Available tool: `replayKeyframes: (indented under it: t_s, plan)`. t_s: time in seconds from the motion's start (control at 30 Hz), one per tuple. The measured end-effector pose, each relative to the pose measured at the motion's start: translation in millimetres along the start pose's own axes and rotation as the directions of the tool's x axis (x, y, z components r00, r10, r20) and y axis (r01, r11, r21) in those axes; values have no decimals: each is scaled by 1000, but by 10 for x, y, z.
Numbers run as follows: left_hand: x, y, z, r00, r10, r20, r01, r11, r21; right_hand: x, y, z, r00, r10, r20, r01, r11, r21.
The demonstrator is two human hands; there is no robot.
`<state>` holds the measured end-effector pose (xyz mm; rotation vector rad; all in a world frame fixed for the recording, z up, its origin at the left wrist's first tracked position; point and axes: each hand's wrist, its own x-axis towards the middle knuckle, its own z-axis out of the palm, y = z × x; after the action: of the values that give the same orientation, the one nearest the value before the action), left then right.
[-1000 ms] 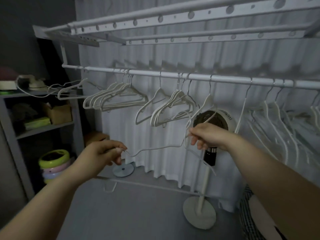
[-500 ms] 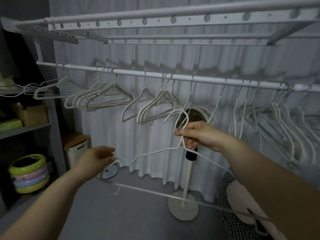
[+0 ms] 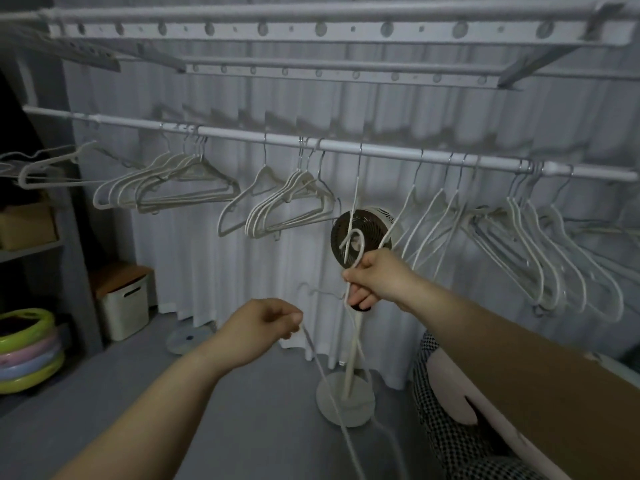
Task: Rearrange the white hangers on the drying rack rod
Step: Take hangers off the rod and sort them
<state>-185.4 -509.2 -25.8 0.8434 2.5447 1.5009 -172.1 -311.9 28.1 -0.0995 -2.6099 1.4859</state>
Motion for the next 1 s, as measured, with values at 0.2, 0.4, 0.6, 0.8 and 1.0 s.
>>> replayKeyframes:
  t_s: [0.2,0.4,0.6,0.8,1.0]
  plan:
    - [-135,161,150,953,-140,270,196,961,-192,42,46,70,1000,-24,-4,24,999,-47]
    - [-97,181,315,966,-159,203,198,962,-189,77,133,64,1000,-20,-8,19,994,-108]
    - [42,144,292,976,-173,129,194,964,-179,191,212,-211,967,-135,-217,79,966,-247]
    - [219,160,395,975,-181,129,205,958,-200,577,287,-562,902,-359,-240,24,597,-802]
    - [487,223,445,980,-174,100,191,958,-215,915,374,-738,973,-223,-52,58,458,-887]
